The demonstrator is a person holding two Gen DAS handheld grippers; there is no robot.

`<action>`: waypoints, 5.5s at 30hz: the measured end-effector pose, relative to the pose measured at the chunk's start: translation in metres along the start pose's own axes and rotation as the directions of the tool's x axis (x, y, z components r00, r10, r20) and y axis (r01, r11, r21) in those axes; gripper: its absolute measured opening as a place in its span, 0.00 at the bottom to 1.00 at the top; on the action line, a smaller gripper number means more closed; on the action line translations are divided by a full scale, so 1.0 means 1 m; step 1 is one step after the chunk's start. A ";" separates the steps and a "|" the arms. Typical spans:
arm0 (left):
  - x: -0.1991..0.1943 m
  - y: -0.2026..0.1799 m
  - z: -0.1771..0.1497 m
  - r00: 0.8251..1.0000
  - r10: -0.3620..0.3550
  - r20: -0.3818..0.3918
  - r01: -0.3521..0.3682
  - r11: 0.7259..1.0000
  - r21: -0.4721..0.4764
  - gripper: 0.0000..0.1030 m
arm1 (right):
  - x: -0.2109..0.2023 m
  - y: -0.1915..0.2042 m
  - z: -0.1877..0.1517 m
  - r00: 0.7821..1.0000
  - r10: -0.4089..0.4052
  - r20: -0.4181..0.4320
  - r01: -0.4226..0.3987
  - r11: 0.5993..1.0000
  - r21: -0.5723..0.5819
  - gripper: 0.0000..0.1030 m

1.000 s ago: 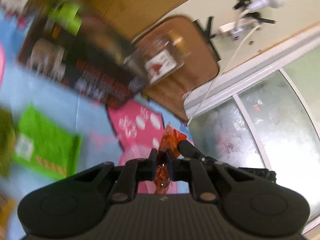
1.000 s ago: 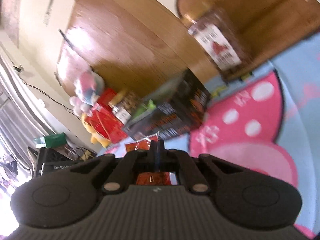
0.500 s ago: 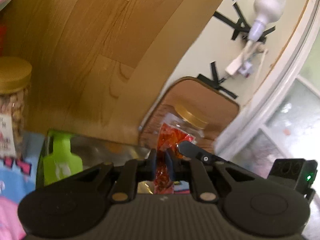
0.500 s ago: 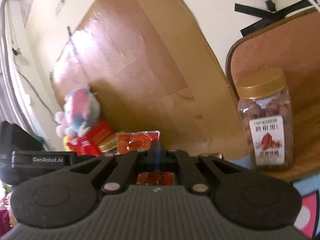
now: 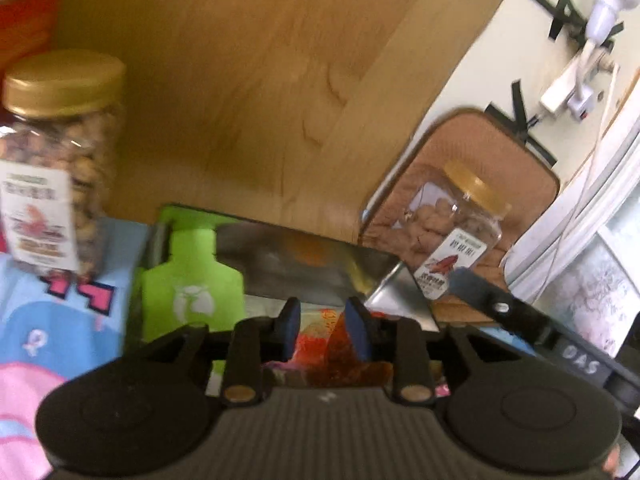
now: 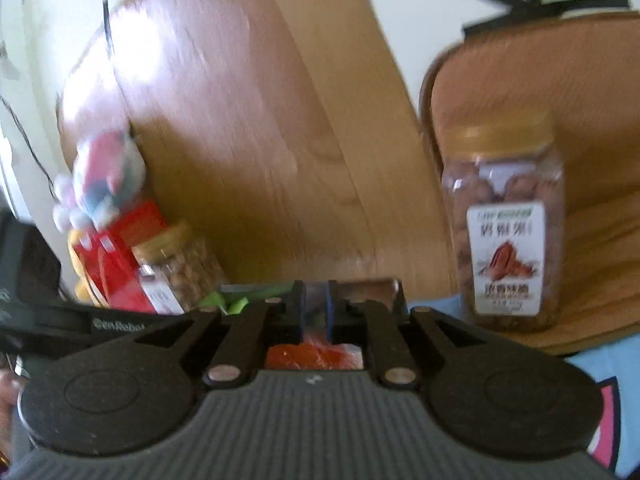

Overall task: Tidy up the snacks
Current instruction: 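Carry the orange bag over the black tin box and open the left gripper, then move the left gripper to the green snack bag and grasp it, then carry the green bag into the black tin box and release it, then grasp the yellow-green snack bag with the left gripper, then lower the yellow-green bag into the black tin box and release it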

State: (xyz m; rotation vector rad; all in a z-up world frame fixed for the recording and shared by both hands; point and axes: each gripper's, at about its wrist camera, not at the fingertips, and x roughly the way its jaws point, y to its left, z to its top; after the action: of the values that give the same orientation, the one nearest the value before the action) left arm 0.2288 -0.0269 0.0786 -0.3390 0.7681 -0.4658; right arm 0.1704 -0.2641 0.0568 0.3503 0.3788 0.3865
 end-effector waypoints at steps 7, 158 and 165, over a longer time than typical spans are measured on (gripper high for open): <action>-0.091 0.032 -0.032 0.996 -0.048 0.073 0.053 0.995 -0.079 0.25 | -0.051 0.017 -0.013 0.993 0.115 0.005 -0.115 0.992 0.047 0.14; -0.115 0.087 -0.099 0.946 -0.313 0.085 0.323 0.892 -0.316 0.18 | -0.011 0.021 -0.077 0.842 0.518 -0.151 -0.347 0.734 0.583 0.16; -0.075 0.040 -0.046 0.973 -0.228 0.025 0.229 0.959 -0.170 0.13 | -0.015 0.020 -0.033 0.909 0.392 -0.139 -0.310 0.861 0.403 0.16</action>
State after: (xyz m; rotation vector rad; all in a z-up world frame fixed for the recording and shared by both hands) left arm 0.1597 0.0398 0.0732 -0.5943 0.7698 -0.6171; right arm 0.1380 -0.2441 0.0402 0.7628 0.6084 0.7214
